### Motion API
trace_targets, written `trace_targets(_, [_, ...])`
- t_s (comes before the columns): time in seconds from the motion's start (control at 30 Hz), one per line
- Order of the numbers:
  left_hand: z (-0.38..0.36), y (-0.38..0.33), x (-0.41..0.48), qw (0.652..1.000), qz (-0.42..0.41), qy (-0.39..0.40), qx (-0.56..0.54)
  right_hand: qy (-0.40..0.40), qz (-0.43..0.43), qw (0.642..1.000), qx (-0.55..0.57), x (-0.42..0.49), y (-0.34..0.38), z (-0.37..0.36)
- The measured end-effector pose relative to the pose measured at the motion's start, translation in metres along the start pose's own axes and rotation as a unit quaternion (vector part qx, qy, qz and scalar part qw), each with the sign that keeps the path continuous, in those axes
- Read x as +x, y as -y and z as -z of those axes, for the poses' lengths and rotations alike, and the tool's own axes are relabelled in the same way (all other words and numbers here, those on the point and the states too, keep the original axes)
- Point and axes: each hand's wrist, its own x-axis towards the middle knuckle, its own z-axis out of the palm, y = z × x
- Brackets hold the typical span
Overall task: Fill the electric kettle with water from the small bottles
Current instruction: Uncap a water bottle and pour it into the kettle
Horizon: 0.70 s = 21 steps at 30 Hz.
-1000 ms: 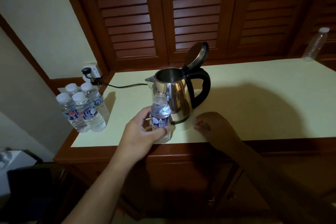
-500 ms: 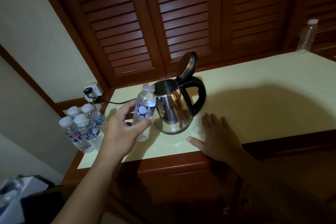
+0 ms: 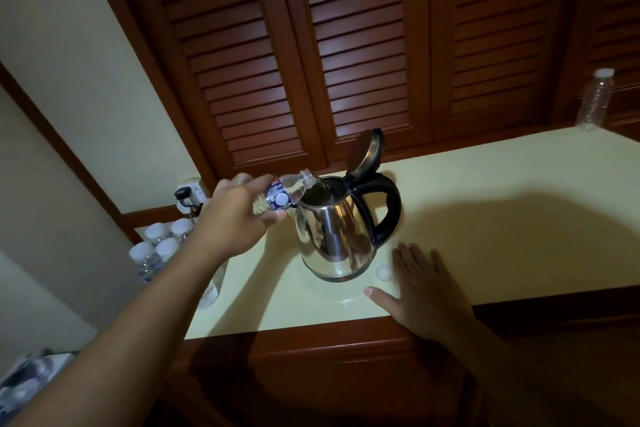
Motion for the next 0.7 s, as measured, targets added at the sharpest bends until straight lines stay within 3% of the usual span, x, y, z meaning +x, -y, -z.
trace_targets(0.33, [0.012, -0.011, 0.012, 0.972, -0.089, -0.036, 0.216, -0.026, -0.004, 1.0, 0.009, 0.001, -0.002, -0.005])
trace_targets(0.7, [0.004, -0.008, 0.025, 0.948, -0.155, -0.073, 0.267, -0.02, -0.007, 1.0, 0.022, 0.001, 0.002, -0.001])
